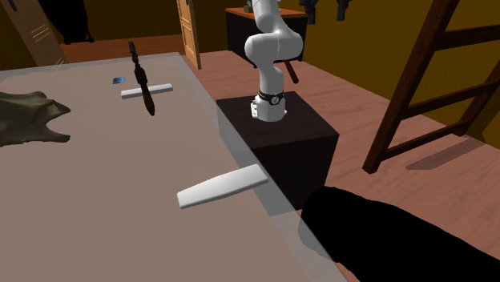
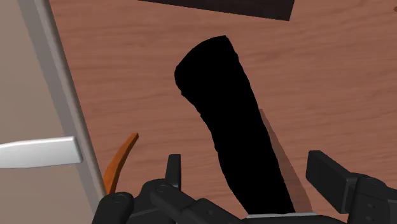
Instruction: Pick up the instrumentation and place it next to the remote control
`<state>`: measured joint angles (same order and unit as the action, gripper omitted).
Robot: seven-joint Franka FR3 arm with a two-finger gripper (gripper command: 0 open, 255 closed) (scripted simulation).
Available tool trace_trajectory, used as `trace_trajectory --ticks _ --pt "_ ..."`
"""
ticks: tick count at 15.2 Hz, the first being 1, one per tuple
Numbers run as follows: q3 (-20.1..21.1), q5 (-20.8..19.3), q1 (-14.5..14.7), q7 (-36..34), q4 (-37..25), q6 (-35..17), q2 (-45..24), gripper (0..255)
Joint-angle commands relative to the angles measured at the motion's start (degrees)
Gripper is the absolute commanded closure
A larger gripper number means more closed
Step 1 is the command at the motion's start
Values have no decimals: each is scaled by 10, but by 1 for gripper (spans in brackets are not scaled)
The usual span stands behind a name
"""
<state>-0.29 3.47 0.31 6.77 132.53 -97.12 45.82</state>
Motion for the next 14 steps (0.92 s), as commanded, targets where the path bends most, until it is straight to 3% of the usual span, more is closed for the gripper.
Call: trace_trajectory --ticks 1,14 --pt "0 0 0 0 0 0 0 0" --pt "16 -11 -89 -202 -88 -139 -257 0"
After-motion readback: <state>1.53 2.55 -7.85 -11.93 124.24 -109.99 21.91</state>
